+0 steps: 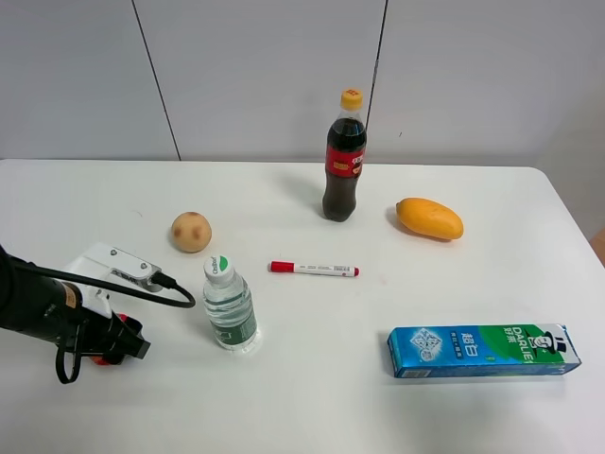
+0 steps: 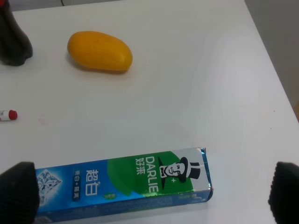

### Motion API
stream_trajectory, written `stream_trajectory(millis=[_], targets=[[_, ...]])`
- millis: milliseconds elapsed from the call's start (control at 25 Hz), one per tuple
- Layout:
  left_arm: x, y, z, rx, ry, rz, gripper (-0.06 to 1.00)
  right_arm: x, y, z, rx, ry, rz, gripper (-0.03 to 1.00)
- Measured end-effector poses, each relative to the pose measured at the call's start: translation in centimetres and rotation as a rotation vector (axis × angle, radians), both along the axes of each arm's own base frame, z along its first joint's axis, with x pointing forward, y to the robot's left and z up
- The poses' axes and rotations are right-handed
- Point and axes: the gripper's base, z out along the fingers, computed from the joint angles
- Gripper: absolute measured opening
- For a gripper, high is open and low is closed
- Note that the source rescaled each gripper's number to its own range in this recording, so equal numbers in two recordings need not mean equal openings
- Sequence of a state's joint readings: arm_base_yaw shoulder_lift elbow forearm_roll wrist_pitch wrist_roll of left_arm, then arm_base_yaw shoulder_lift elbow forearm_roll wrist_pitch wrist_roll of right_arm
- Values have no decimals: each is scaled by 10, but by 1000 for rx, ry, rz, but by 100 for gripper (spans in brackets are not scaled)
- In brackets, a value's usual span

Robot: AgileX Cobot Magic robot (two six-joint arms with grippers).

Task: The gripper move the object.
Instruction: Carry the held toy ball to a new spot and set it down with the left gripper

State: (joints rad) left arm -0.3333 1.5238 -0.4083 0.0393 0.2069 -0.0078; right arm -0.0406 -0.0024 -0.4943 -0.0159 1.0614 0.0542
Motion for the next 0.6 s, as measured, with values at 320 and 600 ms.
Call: stream_trajectory(millis=[320,600], targets=[[-1,0,0,5,12,0,4,0,0,0,0,0,0,100],[1,0,0,-1,-6,-2,40,0,0,0,0,0,0,100]])
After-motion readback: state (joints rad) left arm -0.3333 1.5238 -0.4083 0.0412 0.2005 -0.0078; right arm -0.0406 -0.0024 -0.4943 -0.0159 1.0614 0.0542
